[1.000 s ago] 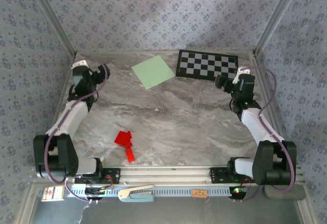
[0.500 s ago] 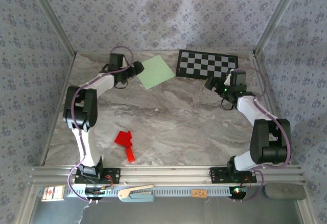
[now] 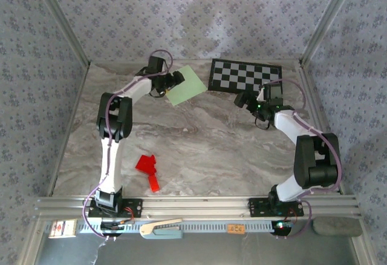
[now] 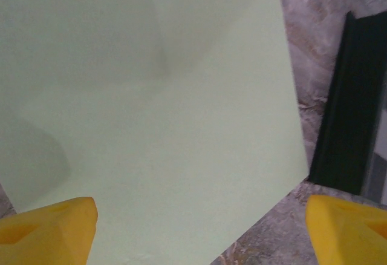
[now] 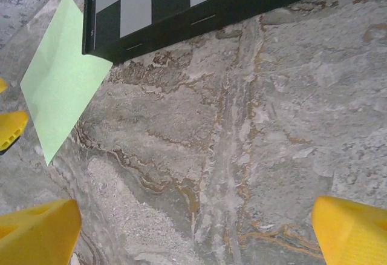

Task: Fold a paper plane with a square sheet of paper (pick it up from the middle)
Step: Move the square sheet of paper to the center of the table.

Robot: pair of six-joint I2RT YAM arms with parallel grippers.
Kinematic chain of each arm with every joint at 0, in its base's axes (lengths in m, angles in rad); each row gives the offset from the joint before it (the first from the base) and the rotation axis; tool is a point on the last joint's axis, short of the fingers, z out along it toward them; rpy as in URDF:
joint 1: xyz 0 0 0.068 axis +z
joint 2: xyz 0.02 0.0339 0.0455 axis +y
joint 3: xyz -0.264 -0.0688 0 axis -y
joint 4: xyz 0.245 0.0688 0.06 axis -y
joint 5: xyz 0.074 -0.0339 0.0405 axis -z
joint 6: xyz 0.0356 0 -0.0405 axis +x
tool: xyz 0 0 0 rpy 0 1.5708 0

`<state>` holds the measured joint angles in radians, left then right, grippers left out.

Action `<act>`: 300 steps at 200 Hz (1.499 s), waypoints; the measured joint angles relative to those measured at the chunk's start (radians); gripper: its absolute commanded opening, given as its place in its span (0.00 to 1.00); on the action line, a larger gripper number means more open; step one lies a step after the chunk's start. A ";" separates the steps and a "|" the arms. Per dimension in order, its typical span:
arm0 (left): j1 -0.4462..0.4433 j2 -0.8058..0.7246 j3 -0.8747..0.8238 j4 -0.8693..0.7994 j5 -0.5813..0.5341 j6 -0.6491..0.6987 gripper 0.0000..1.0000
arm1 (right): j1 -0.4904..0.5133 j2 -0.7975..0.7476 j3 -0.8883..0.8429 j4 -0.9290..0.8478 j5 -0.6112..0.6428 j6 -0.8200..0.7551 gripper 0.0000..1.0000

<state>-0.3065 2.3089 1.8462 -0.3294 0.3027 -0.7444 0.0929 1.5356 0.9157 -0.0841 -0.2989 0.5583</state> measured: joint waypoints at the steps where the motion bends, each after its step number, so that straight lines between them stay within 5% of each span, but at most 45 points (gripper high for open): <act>1: -0.001 0.003 0.003 -0.005 0.000 0.001 0.89 | 0.001 0.000 0.000 0.000 0.000 0.000 1.00; 101: -0.032 0.016 0.038 -0.255 -0.003 0.207 0.84 | 0.032 0.023 0.007 -0.034 0.052 0.003 1.00; 182: -0.134 -0.265 -0.360 -0.447 0.027 0.438 0.81 | 0.126 0.039 0.051 -0.103 0.127 -0.008 0.93; 243: -0.145 -0.442 -0.433 -0.416 0.000 0.341 0.83 | 0.317 0.262 0.267 -0.145 0.074 -0.030 0.72; 300: -0.144 -0.517 -0.554 -0.299 -0.125 0.164 0.87 | 0.456 0.541 0.623 -0.235 0.055 -0.047 0.70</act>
<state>-0.4507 1.7920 1.2922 -0.6289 0.1776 -0.5804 0.5491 2.0766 1.5391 -0.3195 -0.2440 0.5117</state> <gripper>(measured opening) 0.858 0.700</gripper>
